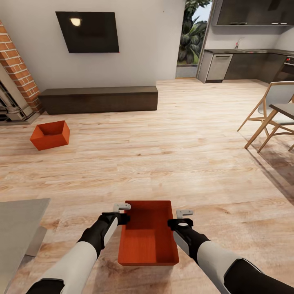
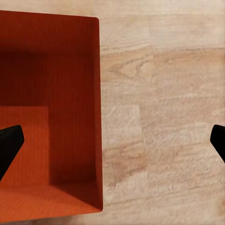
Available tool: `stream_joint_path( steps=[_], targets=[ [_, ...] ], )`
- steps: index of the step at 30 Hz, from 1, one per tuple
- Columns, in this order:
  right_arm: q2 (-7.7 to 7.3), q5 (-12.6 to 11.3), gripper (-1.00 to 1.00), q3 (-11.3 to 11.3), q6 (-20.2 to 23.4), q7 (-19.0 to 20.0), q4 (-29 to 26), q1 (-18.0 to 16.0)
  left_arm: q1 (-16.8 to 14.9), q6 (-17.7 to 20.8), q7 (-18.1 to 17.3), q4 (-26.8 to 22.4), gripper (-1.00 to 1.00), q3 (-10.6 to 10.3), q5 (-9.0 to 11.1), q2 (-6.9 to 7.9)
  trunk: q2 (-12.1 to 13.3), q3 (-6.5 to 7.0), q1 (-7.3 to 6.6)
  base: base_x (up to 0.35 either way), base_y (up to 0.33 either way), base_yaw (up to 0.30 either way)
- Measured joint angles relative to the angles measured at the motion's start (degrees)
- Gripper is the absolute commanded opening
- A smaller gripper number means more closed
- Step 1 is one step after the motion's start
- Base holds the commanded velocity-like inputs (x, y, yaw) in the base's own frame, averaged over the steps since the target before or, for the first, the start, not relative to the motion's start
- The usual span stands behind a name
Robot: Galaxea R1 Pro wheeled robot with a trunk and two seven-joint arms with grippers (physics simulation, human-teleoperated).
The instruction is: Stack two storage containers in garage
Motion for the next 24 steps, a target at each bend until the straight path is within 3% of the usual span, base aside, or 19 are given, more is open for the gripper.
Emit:
stream_joint_path(
  steps=[5, 10, 18, 24],
  targets=[
    [0.04, -0.1, 1.0, 0.0, 0.1, 0.0, 0.1, 0.0, 0.0, -0.2, -0.1, 1.4, 1.0, 0.0, 0.4, -0.13, 0.0, 0.0, 0.0, 0.0, 0.0, 0.0],
    [0.07, -0.2, 1.0, -0.1, 0.3, 1.1, 0.5, 0.0, 0.0, -1.6, -0.2, 8.1, 1.0, 0.0, 1.3, -0.05, -1.2, -0.54, 0.65, 0.0, 0.0, 0.0],
    [0.12, -0.2, 1.0, -0.1, 0.2, 2.5, 3.1, 0.0, 0.0, -3.6, 0.0, 9.1, 1.0, 0.0, 1.7, 0.04, -4.4, -1.97, 2.41, 0.0, 0.0, 0.0],
    [0.17, -0.2, 1.0, -0.1, 0.1, 2.6, 3.3, 0.0, 0.0, -3.7, -0.1, 8.8, 1.0, 0.0, 1.6, 0.23, -4.4, -1.98, 2.42, 0.0, 0.0, 0.0]
  ],
)
